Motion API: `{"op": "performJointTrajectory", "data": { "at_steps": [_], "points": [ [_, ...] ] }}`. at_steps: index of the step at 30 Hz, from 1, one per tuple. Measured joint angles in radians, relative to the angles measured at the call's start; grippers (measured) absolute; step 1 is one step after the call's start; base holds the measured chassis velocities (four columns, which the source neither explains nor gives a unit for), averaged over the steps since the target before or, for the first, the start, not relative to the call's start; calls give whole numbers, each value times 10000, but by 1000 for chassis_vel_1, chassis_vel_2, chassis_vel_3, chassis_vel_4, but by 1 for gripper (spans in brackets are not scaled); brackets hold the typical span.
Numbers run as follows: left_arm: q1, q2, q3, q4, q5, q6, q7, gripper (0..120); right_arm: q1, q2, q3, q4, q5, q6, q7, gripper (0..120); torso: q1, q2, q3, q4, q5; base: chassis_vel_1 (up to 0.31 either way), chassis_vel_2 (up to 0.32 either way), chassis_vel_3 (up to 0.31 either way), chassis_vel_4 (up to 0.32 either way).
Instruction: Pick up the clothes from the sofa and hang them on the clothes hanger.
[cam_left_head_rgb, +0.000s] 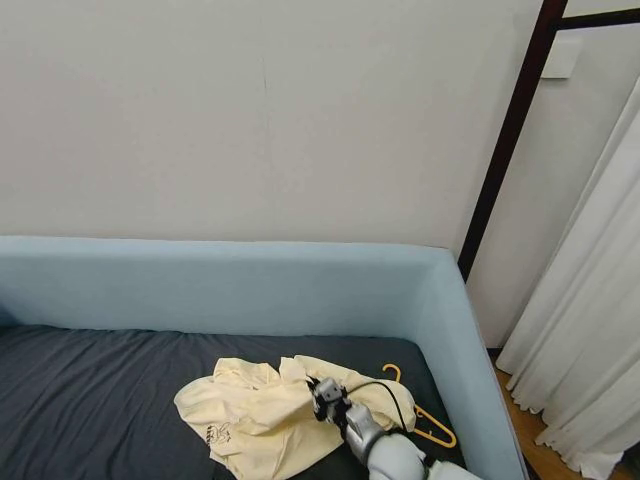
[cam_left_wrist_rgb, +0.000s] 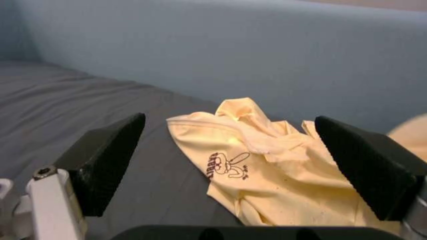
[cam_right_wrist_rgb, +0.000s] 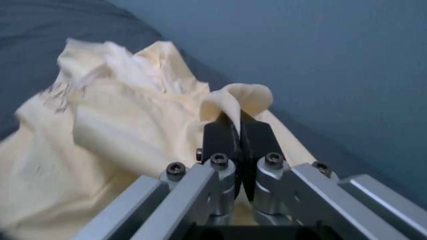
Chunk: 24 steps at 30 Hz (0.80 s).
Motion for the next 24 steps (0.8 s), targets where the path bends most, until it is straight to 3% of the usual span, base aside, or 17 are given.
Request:
{"op": "performJointTrajectory", "data": {
  "at_steps": [3,8,16,19,24],
  "points": [
    [-72,107,8,17,-72,63,22,100,-1688,-604,1018,472,-760,583,-36,0,0,0,-1,0,-1,0,0,0,0],
    [-156,146,30,76,-132,136,38,100,-2905,-749,2086,406,-1176,977,-234,0,0,0,-1,2,-1,0,0,0,0],
    [-294,171,130,118,-106,295,62,100,-3715,-569,2696,-557,-1885,1504,-452,0,0,0,0,2,0,0,0,0,0],
    [-333,192,141,116,-102,352,67,100,-3885,-476,3079,-920,-2177,1559,-429,14,0,0,1,4,-1,0,0,0,0],
    [-367,301,173,213,-109,374,73,100,-4664,-1067,3514,-264,-2178,1394,-762,33,0,0,1,2,-3,0,0,0,0]
  ]
}}
